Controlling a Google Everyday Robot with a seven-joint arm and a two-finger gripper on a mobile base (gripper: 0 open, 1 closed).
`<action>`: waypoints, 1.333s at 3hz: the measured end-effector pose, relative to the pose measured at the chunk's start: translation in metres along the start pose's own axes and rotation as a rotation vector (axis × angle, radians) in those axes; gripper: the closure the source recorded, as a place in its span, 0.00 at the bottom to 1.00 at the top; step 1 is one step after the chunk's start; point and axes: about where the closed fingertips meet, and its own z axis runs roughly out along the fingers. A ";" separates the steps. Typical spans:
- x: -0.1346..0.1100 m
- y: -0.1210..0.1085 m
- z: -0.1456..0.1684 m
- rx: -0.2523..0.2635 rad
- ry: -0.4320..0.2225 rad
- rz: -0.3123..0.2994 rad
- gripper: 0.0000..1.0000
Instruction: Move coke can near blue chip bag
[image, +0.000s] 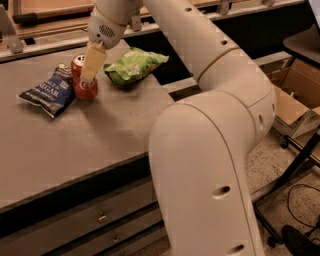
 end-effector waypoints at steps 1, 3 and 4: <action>-0.002 0.001 0.002 -0.005 0.025 0.001 1.00; -0.006 0.003 0.009 -0.018 0.063 0.002 0.84; -0.009 -0.001 0.013 -0.008 0.053 0.002 0.61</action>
Offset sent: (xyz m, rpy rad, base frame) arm -0.0105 -0.0061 0.0014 -0.0854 0.0321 0.0161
